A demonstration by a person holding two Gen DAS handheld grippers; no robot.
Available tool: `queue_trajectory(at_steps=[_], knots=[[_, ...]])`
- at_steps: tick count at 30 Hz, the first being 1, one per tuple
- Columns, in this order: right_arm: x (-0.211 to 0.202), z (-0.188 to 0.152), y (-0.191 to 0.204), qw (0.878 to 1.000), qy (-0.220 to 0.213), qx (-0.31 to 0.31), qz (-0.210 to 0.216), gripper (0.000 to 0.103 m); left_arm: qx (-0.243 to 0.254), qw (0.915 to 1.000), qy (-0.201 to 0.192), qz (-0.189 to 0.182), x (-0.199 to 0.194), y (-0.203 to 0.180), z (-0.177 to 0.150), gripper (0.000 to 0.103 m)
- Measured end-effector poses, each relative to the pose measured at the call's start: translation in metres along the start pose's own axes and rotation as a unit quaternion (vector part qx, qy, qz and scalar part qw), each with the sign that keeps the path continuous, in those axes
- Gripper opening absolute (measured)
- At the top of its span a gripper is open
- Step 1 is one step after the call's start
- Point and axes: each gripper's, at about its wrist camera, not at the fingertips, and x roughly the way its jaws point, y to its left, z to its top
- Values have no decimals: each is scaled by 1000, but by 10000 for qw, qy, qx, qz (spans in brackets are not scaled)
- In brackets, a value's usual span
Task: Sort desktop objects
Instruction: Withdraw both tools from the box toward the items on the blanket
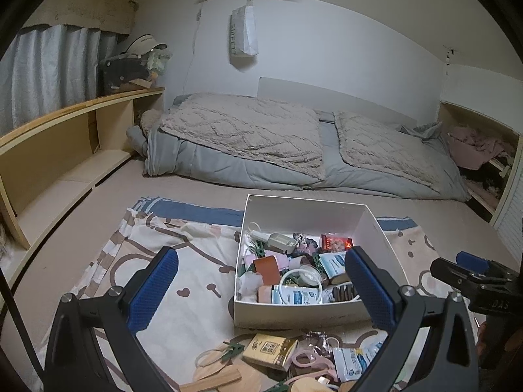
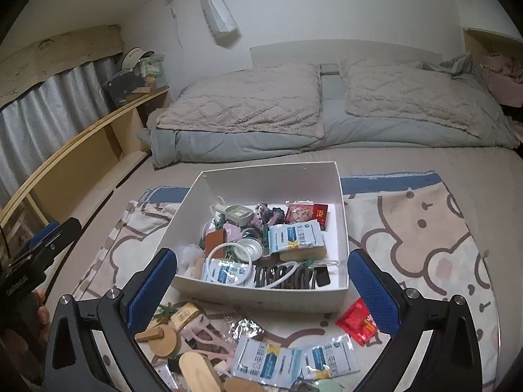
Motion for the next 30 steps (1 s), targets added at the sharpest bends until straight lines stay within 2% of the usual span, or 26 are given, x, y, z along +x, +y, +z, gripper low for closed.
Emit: queue_trajectory(at_steps=[13, 30], knots=[[-22, -8, 8, 9995, -113, -262, -157, 103, 291, 9995, -92, -45, -20, -8, -2, 103], [-49, -16, -2, 9989, -276, -279, -263, 103, 324, 9993, -159, -94, -36, -9, -8, 103]])
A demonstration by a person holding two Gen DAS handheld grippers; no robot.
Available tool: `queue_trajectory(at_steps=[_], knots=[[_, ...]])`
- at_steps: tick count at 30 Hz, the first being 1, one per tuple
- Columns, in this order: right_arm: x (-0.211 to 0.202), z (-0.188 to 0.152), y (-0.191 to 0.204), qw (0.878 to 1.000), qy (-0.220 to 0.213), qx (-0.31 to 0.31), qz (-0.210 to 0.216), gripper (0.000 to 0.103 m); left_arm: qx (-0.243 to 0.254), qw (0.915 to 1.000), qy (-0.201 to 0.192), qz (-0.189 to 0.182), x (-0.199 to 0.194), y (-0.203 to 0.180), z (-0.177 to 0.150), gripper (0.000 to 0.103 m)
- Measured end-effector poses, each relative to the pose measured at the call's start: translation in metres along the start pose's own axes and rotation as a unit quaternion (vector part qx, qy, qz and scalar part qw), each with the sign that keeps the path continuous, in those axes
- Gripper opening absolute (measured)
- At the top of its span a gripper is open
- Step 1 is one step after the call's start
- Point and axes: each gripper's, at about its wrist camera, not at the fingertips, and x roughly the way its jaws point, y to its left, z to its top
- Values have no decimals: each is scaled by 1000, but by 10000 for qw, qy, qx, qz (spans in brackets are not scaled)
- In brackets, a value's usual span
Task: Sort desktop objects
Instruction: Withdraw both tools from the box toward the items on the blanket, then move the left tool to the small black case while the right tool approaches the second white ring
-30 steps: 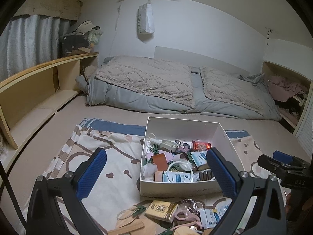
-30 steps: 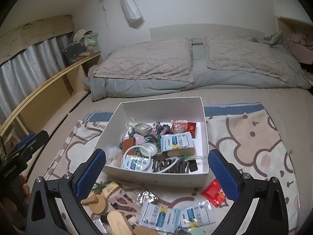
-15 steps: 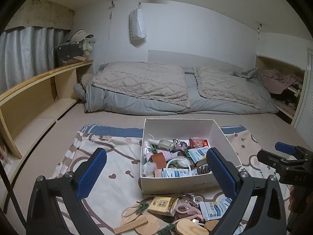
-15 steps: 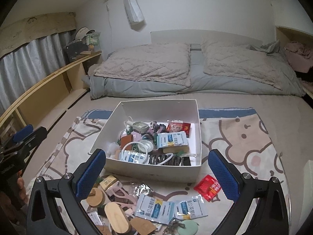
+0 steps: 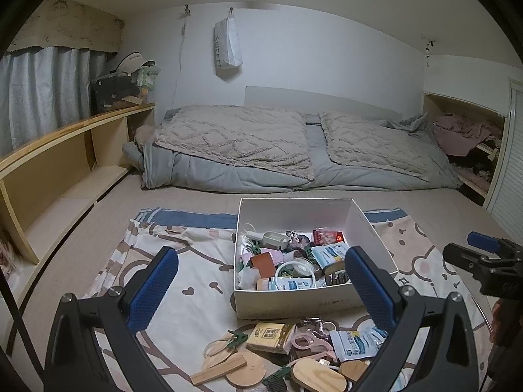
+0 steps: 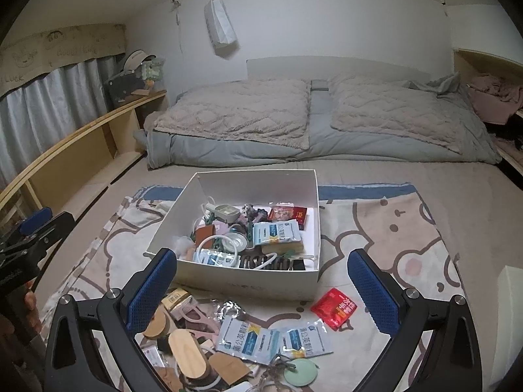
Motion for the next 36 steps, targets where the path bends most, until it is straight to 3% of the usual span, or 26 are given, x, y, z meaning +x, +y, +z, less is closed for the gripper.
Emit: queue_trajectory(at_steps=[18, 27, 36], knots=[[1, -18, -9, 9997, 29, -231, 35, 103, -115, 9998, 129, 64, 4, 16, -11, 103], [14, -35, -13, 9980, 372, -510, -61, 103, 72, 9996, 236, 154, 9, 18, -20, 103], [19, -47, -34, 9975, 633, -315, -79, 103, 153, 9992, 322, 165, 9, 30, -29, 103]])
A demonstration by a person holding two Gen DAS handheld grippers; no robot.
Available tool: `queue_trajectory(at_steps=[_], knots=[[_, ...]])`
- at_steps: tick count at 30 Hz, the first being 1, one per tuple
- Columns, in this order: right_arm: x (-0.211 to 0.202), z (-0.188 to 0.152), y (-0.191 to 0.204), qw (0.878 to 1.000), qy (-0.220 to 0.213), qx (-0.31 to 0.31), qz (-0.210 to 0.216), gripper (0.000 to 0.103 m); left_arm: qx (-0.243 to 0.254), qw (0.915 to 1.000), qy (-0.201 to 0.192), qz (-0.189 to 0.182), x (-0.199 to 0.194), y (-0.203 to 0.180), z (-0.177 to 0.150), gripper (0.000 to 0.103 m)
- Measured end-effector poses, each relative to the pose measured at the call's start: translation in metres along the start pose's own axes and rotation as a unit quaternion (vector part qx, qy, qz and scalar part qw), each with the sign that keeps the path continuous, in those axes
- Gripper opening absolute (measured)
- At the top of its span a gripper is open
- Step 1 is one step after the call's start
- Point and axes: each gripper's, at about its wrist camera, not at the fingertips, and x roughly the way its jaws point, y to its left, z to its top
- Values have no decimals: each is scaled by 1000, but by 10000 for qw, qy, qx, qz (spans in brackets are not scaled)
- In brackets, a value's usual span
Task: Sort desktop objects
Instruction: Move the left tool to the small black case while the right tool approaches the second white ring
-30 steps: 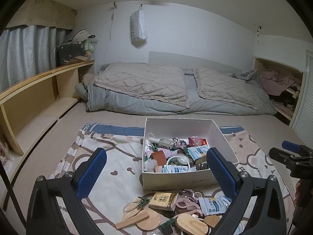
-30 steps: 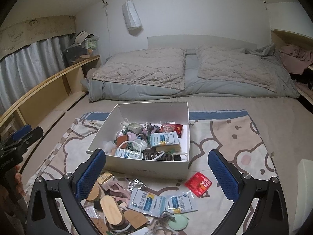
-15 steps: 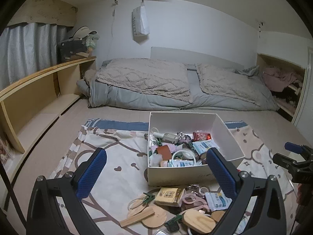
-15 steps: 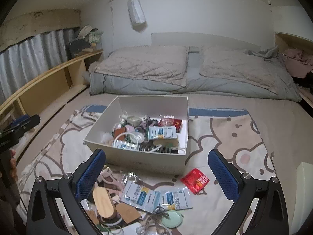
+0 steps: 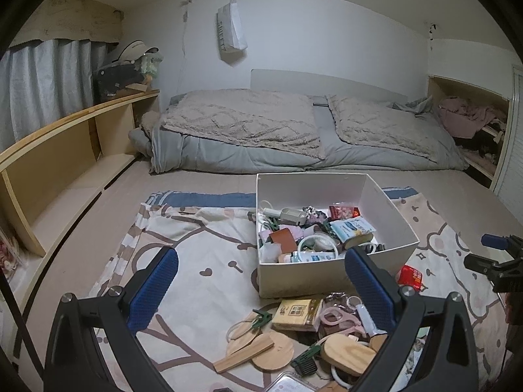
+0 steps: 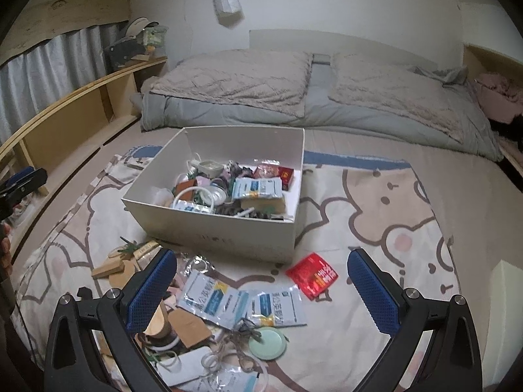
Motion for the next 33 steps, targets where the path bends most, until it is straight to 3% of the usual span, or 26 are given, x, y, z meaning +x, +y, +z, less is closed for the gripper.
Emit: queue_trajectory(at_steps=[8, 19, 28, 33], knots=[[17, -21, -18, 9982, 569, 159, 89, 103, -34, 9997, 129, 197, 2, 22, -11, 103], [35, -53, -18, 9933, 1111, -311, 2, 103, -470, 9976, 387, 315, 7, 58, -26, 103], [42, -78, -11, 9936, 954, -574, 211, 103, -632, 9940, 705, 549, 21, 73, -62, 103], [45, -95, -9, 9934, 908, -633, 304, 103, -474, 9955, 534, 617, 17, 70, -78, 103]])
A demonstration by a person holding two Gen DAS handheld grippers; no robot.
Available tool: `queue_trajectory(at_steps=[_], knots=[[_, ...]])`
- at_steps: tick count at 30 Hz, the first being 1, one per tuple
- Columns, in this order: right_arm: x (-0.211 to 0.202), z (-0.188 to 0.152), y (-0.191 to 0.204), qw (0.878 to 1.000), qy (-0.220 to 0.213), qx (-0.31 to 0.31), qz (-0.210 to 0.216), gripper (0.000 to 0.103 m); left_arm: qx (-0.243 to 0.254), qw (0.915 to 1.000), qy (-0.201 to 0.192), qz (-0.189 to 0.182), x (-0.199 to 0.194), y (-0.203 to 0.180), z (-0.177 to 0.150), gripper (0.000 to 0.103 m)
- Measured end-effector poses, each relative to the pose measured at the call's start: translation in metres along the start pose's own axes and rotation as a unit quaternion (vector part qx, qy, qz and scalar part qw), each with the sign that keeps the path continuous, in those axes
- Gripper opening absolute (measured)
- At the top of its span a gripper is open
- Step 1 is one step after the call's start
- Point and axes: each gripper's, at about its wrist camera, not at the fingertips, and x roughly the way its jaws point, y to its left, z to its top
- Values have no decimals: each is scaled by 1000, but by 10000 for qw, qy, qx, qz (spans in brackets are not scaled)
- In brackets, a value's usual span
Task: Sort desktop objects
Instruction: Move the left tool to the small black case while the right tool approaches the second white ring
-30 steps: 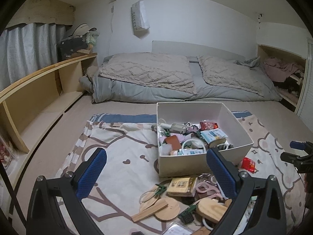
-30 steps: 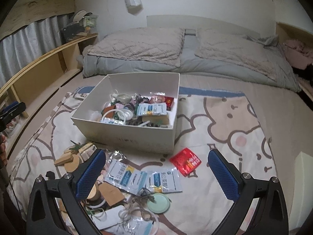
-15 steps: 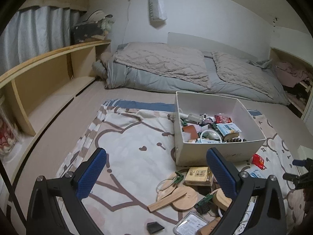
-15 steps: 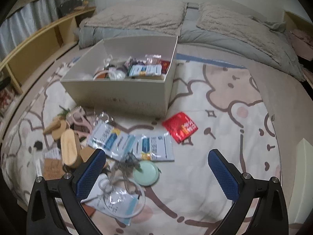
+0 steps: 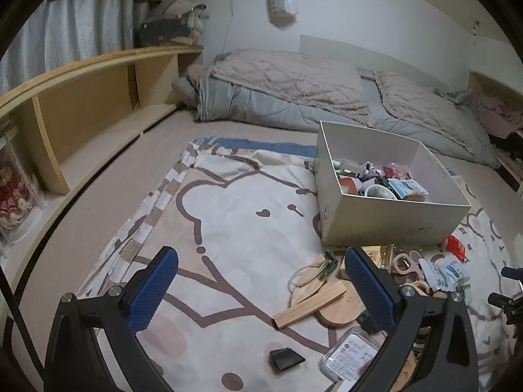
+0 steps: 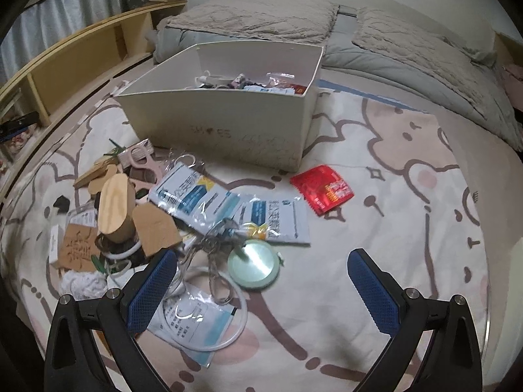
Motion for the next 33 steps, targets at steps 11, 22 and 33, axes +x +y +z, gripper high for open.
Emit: queue_trajectory(at_steps=[11, 22, 33], knots=[[25, -47, 3, 9991, 282, -43, -315, 103, 118, 9996, -201, 182, -10, -7, -42, 103], [31, -71, -19, 9956, 632, 196, -665, 103, 219, 9997, 21, 141, -1, -8, -59, 103], [30, -78, -56, 9891, 766, 545, -1137, 103, 117, 9981, 559, 226, 22, 1, -80, 103]])
